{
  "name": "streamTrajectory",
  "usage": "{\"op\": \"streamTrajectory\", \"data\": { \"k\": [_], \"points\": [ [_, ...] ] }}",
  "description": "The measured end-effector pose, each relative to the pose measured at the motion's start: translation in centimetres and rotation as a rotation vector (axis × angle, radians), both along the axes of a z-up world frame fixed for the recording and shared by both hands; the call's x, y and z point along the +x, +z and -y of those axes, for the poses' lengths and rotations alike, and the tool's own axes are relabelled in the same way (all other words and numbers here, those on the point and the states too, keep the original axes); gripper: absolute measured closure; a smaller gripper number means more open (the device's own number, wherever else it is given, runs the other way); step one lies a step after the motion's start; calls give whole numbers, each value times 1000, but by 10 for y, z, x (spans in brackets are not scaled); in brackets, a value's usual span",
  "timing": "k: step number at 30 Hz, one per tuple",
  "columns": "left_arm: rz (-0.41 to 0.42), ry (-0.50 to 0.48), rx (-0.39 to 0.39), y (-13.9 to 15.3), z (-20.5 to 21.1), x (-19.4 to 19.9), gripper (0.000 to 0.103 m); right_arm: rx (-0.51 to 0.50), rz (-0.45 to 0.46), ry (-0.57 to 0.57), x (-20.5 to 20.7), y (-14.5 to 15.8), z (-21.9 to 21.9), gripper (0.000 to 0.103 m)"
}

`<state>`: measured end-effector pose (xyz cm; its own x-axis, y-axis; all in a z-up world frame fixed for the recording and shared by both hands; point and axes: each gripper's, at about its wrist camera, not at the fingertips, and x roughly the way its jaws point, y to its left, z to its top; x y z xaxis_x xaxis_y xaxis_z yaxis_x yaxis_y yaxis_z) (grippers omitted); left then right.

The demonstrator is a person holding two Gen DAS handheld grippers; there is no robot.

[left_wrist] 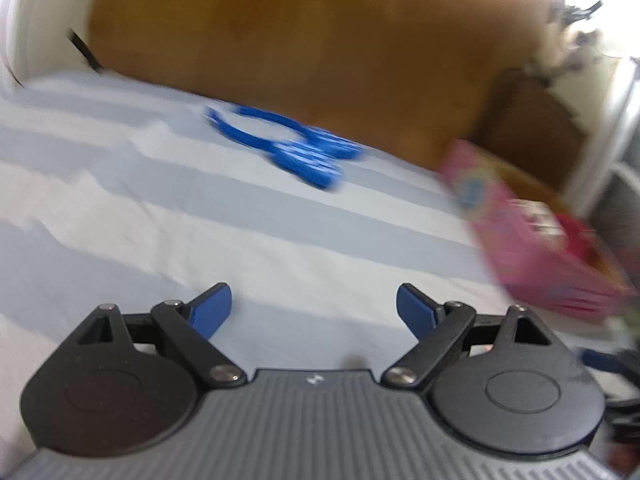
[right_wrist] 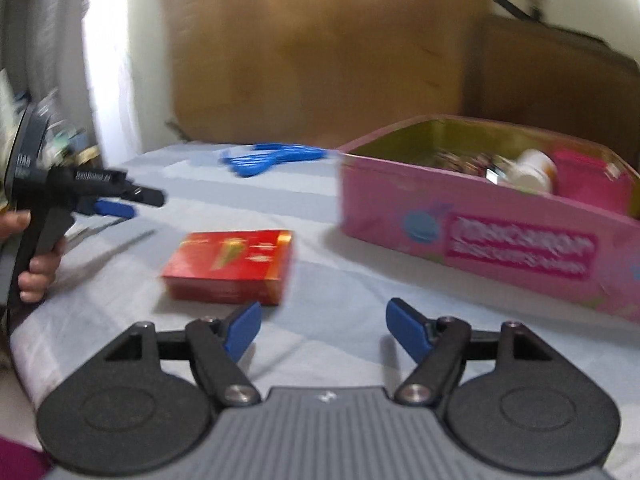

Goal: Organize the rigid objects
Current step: 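Carry the red box into the tin and open the right gripper, then withdraw the right gripper from the tin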

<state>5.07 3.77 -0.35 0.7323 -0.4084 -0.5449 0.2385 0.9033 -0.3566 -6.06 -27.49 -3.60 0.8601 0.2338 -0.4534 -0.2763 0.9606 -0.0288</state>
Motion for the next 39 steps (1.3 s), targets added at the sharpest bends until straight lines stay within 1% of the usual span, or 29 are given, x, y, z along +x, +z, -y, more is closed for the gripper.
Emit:
{"op": "streamTrajectory", "data": {
  "k": [3, 4, 6, 8, 9, 10, 11, 12, 13, 14, 15, 19, 21, 24, 27, 29, 30, 31, 33, 34, 36, 37, 39],
  "points": [
    [-40, -123, -89, 9, 18, -13, 14, -35, -1, 47, 6, 1, -11, 31],
    [-61, -170, -113, 12, 27, -16, 16, -42, -4, 54, 10, 1, -14, 31],
    [-89, -243, -138, 14, 44, -20, 18, -50, -10, 67, 18, 1, -20, 31],
    [-125, -296, -143, 11, 62, -19, 18, -53, -16, 98, 24, 0, -24, 31],
    [-148, -318, -141, 7, 71, -17, 25, -57, -27, 113, 29, -1, -27, 32],
    [-173, -334, -135, 2, 80, -13, 34, -58, -47, 131, 34, -3, -30, 32],
    [-151, -336, -127, -1, 88, -13, 34, -60, -61, 144, 37, -6, -34, 34],
    [-144, -344, -113, -2, 95, -11, 39, -78, -45, 150, 37, -7, -39, 39],
    [-131, -326, -97, 0, 99, -12, 39, -105, -30, 141, 37, -6, -45, 48],
    [-123, -311, -76, 4, 104, -11, 39, -127, -18, 120, 36, -5, -47, 50],
    [-106, -312, -74, 9, 106, -11, 39, -127, -2, 106, 34, -3, -47, 53],
    [-7, -375, -127, 41, 120, -8, 39, -49, 109, 33, 17, 18, -24, 53],
    [48, -418, -123, 59, 140, -2, 39, -14, 173, -17, 11, 33, -7, 53],
    [81, -472, -94, 73, 179, 14, 39, 4, 230, -98, 12, 48, 16, 53],
    [61, -508, -87, 75, 217, 37, 39, 7, 239, -193, 23, 55, 40, 53],
    [72, -529, -72, 75, 245, 50, 39, 2, 243, -249, 31, 55, 52, 53],
    [73, -541, -66, 75, 258, 56, 36, -11, 243, -288, 37, 53, 61, 55],
    [62, -551, -59, 73, 271, 61, 32, -35, 239, -339, 42, 52, 69, 52],
    [34, -514, -18, 69, 285, 65, 32, -79, 226, -497, 55, 45, 84, 46],
    [26, -497, -4, 66, 288, 66, 32, -56, 215, -537, 57, 42, 93, 46],
    [28, -489, 5, 61, 284, 63, 32, 53, 205, -539, 50, 38, 108, 48],
    [35, -480, 16, 59, 281, 60, 32, 81, 213, -540, 46, 35, 112, 48],
    [53, -450, 48, 59, 274, 55, 32, 75, 240, -560, 37, 33, 110, 47]
  ]
}}
